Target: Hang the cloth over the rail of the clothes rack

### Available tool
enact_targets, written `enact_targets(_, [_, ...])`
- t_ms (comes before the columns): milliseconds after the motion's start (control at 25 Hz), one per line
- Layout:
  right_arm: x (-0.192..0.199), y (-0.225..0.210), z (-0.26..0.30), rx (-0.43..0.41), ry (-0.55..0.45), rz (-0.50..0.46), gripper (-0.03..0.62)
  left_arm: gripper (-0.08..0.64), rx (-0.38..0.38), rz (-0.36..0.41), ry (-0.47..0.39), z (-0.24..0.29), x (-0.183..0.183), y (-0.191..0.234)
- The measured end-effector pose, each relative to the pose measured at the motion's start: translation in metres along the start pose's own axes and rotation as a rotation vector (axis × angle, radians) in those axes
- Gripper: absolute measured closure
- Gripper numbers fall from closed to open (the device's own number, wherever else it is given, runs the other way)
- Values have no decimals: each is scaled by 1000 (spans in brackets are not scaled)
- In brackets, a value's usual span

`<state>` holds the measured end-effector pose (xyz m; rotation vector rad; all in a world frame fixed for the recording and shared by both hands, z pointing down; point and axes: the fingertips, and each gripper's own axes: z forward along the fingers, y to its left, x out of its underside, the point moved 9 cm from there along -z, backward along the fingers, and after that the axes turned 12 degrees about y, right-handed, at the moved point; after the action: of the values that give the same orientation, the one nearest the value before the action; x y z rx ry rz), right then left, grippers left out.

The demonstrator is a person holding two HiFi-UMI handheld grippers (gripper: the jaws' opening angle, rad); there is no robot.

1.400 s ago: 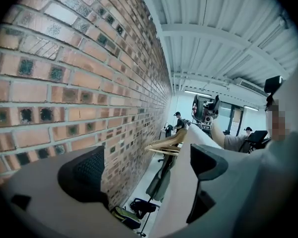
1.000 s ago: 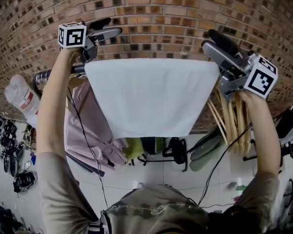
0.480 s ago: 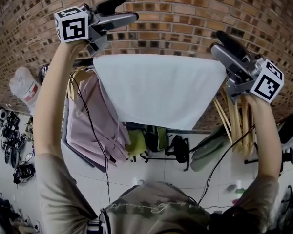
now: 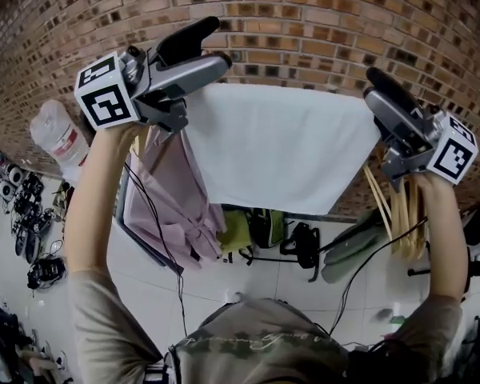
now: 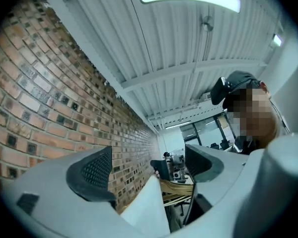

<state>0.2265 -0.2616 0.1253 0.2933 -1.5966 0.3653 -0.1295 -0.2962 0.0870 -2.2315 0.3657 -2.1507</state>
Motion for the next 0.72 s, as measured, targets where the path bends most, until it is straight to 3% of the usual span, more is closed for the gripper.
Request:
enact_targets(120, [13, 9, -3, -20, 3, 5, 230, 80, 16, 14, 31, -6, 17, -27])
enact_targets(280, [34, 19, -6, -53, 52, -2, 230, 243, 37, -38, 3, -14, 43, -52])
enact_targets(360, [43, 24, -8, -70, 57, 2, 230, 260, 62, -52, -30, -20, 52, -62])
enact_targets(480, [55, 32, -15, -83, 34, 10, 230, 391, 52, -59, -6, -30, 69, -74])
enact_targets(520, [59, 34, -18, -84, 27, 12, 230, 513, 38, -69, 12, -34, 77, -76])
enact_targets(560, [63, 36, -21, -84, 21, 15, 230, 555, 21, -82, 32, -37, 84, -77])
enact_targets(720, [81, 39, -37, -73, 11, 29, 230, 555, -24, -98, 100, -50, 117, -82])
